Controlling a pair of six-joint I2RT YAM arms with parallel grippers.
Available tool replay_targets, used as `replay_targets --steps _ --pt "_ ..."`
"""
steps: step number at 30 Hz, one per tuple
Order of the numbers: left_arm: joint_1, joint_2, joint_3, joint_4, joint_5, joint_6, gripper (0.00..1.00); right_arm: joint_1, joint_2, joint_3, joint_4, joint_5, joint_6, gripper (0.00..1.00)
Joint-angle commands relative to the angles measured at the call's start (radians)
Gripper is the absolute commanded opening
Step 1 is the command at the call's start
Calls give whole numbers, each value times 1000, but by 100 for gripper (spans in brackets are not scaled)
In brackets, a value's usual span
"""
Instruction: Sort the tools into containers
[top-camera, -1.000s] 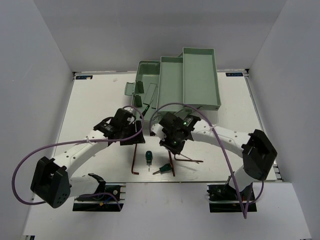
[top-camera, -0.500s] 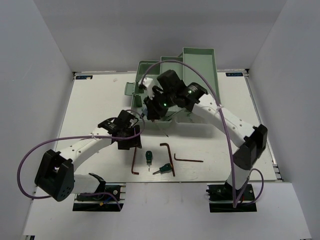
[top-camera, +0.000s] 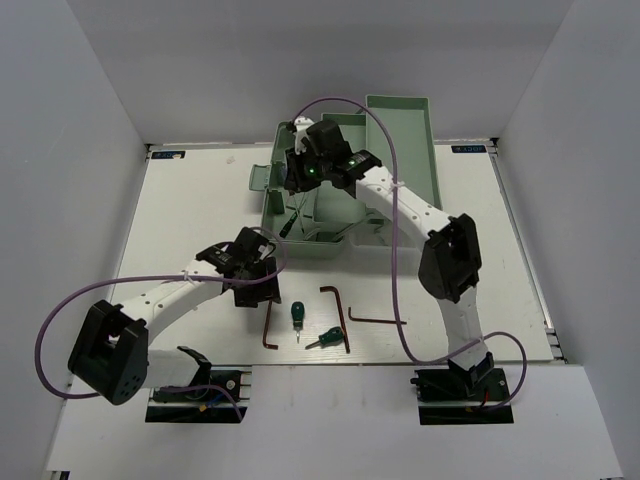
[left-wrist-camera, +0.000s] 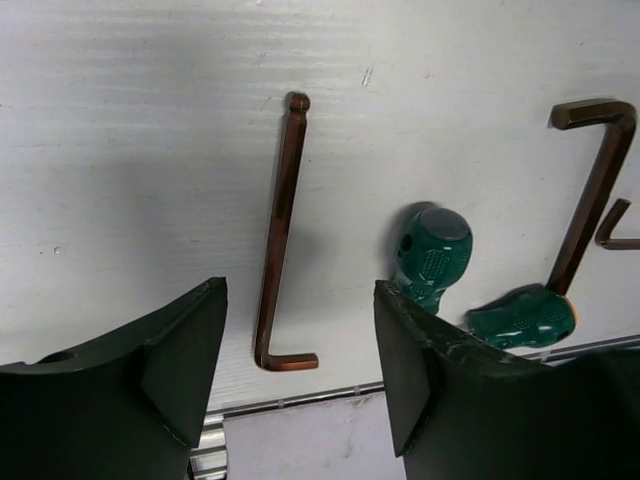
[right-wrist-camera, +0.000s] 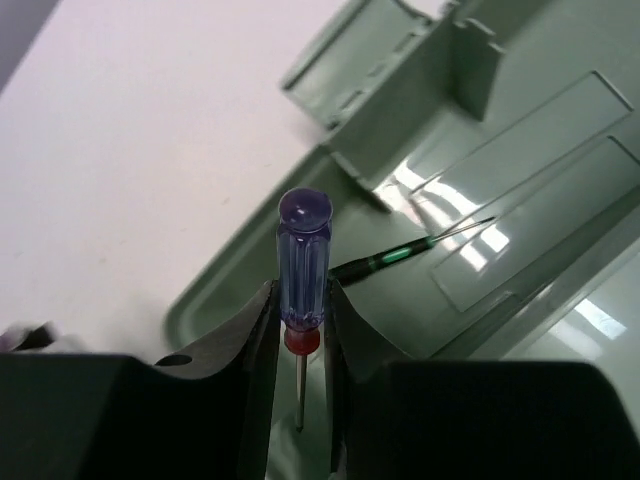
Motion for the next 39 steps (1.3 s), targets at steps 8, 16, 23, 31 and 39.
replay_targets --steps 8,16,23,31,39 --pt "-5 68 -5 44 -8 -11 65 -51 45 59 118 11 -16 60" --pt "-5 165 -5 56 -27 -11 49 -112 -183 -58 119 -184 79 60" --pt "-14 277 -23 88 -59 -2 38 -172 -367 -330 150 -294 49 60" --pt "-23 314 -33 56 -94 7 0 -215 -462 -451 90 -520 -97 50" --pt "-43 142 105 -53 -105 53 0 -240 -520 -475 -171 -682 -374 15"
